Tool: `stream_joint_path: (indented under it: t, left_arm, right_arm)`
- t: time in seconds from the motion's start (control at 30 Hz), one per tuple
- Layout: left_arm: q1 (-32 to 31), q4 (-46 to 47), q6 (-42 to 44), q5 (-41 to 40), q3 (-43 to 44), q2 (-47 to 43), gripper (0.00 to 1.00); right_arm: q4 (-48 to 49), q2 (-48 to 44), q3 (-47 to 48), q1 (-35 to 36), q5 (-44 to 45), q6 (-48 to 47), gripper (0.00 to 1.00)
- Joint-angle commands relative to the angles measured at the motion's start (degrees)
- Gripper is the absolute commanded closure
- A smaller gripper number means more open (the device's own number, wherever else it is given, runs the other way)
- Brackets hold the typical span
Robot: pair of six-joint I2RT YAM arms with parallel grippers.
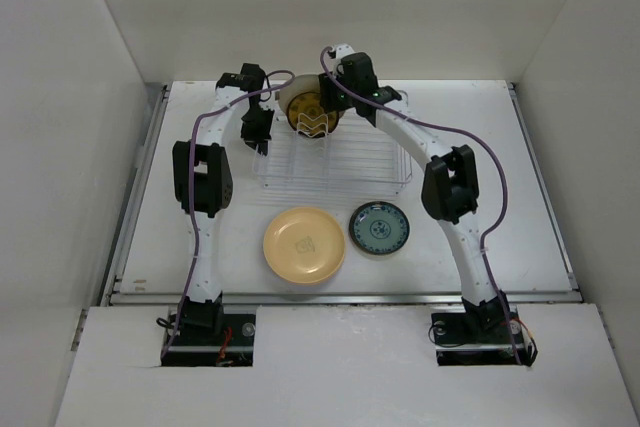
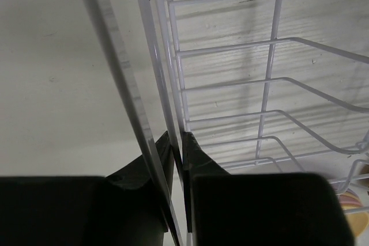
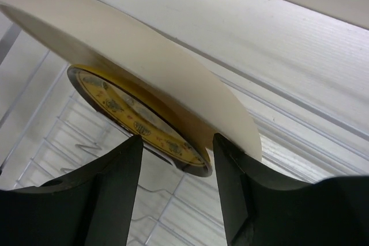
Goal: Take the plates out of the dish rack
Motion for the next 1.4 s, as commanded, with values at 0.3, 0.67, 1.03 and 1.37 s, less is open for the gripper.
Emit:
stream_joint_path:
  t: [0.3,0.67,1.03,1.37]
  left_arm:
    - [2.2,-2.3,-4.9,10.1,-2.0,-0.4,1.0]
    - [3.3,2.1,-18.6,18.6,-3.2,0.4,1.0]
    - [3.3,4.6,-24.6,21.9,-9.0,-2.6,1.0]
    - [3.3,0.9,-17.8,11.4,-0.5,-2.1,1.0]
  right_arm:
    - [5.3,1.8,0.7,0.7,2.3,1.2,1.0]
    - [7.2,-10.2,-7.5,2.5,6.5,-5.7,1.0]
    - [3.6,-15.6,-12.5,4.2,12.8,-11.0,1.0]
    - [-5.9,-23.6,-18.7,4.2,-3.8,-10.5,1.0]
